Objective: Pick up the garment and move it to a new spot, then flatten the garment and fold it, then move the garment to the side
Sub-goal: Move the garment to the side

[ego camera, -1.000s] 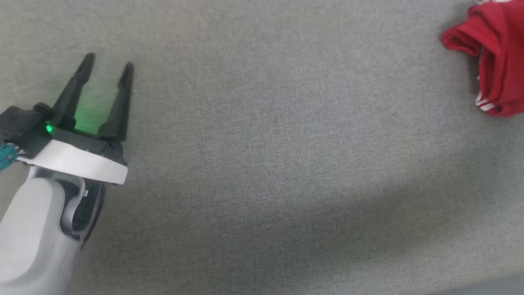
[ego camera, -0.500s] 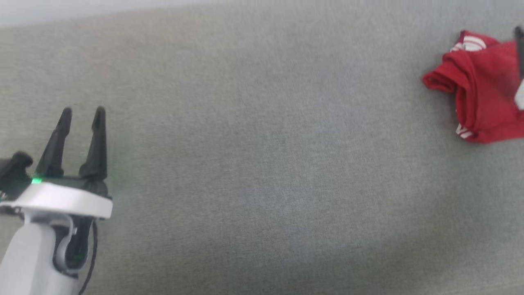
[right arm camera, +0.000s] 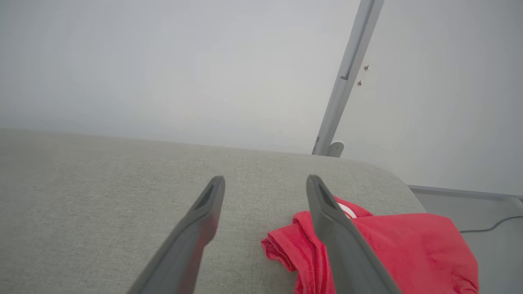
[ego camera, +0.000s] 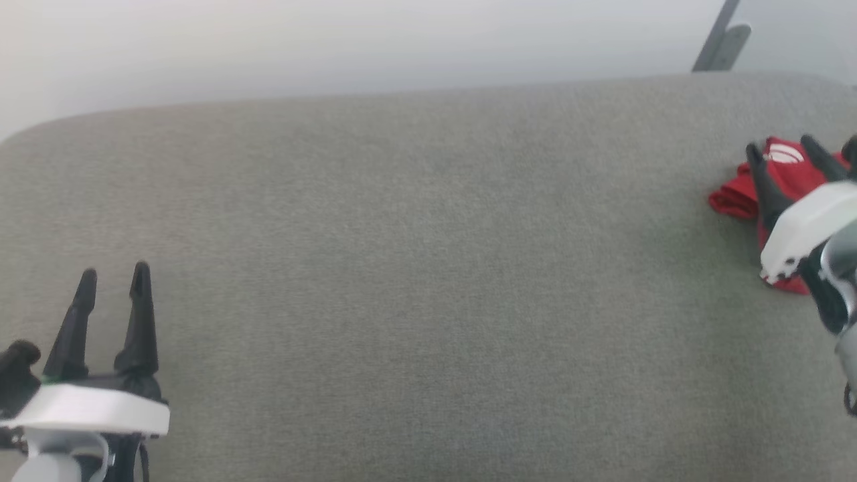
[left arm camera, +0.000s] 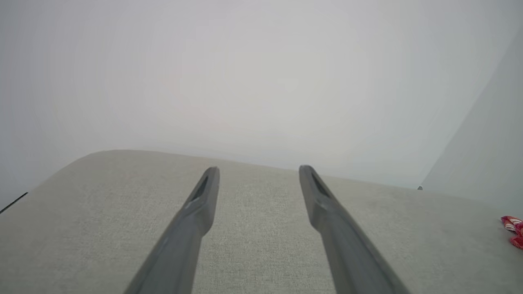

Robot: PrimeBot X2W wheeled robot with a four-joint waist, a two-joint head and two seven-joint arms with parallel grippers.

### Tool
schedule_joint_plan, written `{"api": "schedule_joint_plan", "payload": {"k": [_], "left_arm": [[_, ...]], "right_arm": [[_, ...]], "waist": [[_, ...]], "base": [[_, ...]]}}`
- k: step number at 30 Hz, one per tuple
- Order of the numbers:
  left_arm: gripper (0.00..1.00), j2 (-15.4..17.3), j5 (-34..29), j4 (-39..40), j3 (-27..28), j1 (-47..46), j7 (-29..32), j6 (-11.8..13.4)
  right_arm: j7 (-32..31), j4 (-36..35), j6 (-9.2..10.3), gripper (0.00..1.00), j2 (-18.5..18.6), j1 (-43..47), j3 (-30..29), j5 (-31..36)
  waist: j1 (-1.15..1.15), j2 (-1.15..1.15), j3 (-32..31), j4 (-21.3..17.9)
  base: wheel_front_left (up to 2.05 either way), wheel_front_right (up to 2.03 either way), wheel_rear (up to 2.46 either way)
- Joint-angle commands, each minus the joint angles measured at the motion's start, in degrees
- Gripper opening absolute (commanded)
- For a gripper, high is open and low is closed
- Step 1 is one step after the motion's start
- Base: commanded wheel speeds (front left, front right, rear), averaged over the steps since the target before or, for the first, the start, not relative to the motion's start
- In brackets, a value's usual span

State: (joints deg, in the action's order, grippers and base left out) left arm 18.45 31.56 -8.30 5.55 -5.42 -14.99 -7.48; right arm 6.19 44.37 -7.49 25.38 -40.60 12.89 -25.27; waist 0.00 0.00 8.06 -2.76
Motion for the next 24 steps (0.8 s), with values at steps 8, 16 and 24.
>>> {"api": "schedule_joint_plan", "payload": {"k": [8, 16, 24], "left_arm": [[1.00, 0.3, -0.7, -0.7, 1.7, 5.3, -0.2, 0.1], [1.00, 0.1, -1.2, -0.7, 2.0, 7.9, -0.2, 0.1], [1.00, 0.1, -1.5, -0.1, 3.2, 10.4, -0.2, 0.1]], "right_arm": [[3.5, -4.8, -0.01, 1.00, -1.2, 8.4, -0.2, -1.5], [5.0, -8.9, -0.01, 1.00, -2.8, 15.0, -3.3, -1.1], [5.0, -15.0, -0.01, 1.00, -5.7, 24.1, -8.7, 0.5]], "waist": [[0.00, 0.00, -4.4, 2.9], [0.00, 0.00, -5.8, 3.9], [0.00, 0.00, -6.8, 4.6]], "base": [[0.00, 0.00, 0.00], [0.00, 0.00, 0.00], [0.00, 0.00, 0.00]]}}
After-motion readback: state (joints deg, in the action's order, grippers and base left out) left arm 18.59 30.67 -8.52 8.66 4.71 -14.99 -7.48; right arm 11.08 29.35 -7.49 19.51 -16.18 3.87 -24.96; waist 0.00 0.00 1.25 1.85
